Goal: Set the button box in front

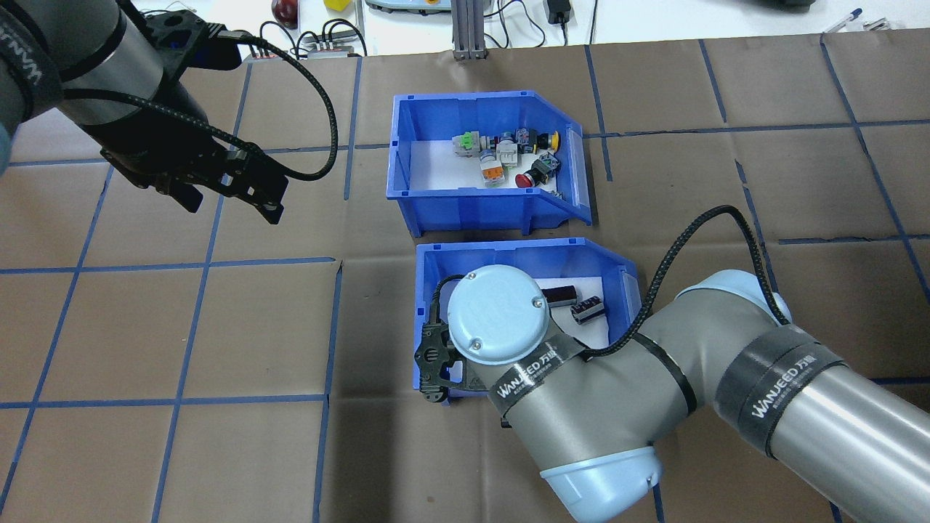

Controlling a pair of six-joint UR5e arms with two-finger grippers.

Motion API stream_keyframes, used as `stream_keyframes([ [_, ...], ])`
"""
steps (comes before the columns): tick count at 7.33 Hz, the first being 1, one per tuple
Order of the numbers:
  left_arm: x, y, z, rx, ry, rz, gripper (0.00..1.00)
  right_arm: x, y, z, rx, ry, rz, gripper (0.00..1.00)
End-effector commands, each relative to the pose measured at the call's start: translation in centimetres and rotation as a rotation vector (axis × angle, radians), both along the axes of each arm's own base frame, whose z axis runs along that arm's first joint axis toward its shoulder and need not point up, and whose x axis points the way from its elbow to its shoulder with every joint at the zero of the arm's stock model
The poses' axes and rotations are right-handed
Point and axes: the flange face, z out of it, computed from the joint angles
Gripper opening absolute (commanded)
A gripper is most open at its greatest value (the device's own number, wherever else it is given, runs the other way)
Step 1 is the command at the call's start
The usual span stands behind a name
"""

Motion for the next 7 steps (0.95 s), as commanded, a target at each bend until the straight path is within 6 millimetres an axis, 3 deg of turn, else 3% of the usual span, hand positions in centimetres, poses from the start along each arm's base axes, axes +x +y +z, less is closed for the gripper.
stream_keyframes([
  [1,0.4,-0.3,0.0,-0.031,-0.036,0.020,0.99,0.2,0.1,-0.4,0.007,0.005,0.007,0.13],
  [2,0.3,-0.3,0.1,-0.034,-0.033,0.024,0.99,0.3,0.1,-0.3,0.011,-0.008,-0.003,0.66],
  [3,0.3,-0.3,0.0,-0.032,-0.033,0.024,0.99,-0.1,-0.1,-0.1,0.011,0.004,-0.010,1.00],
  [5,0.3,-0.3,0.0,-0.032,-0.033,0.024,0.99,-1.3,-0.4,3.1,-0.005,-0.008,-0.036,1.00],
  [7,0.3,-0.4,-0.1,-0.031,-0.033,0.024,0.99,-3.6,-2.4,8.5,0.041,0.014,-0.105,1.00],
])
